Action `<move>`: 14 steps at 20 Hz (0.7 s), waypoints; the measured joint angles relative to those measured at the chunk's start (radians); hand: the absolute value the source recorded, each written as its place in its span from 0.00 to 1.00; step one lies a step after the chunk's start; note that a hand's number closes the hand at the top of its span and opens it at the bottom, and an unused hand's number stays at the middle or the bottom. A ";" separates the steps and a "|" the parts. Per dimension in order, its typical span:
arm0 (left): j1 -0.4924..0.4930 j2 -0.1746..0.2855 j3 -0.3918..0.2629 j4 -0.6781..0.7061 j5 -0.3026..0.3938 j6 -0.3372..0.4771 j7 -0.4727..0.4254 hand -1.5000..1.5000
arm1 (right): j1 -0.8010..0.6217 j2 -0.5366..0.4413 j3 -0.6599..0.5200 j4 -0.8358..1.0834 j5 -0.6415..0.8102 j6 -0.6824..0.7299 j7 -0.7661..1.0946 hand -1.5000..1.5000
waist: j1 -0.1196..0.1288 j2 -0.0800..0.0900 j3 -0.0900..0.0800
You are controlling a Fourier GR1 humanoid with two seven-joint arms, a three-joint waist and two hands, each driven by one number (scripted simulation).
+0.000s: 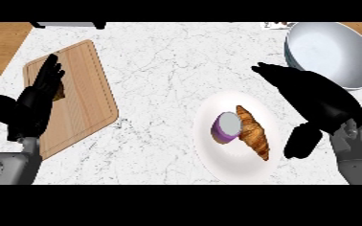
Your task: Pick the croissant from the plate and place it in the bowl
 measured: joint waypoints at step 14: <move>0.014 -0.028 0.030 -0.024 -0.041 -0.011 0.027 0.50 | -0.035 0.115 0.118 0.197 0.121 0.151 0.011 0.00 | -0.015 -0.003 0.001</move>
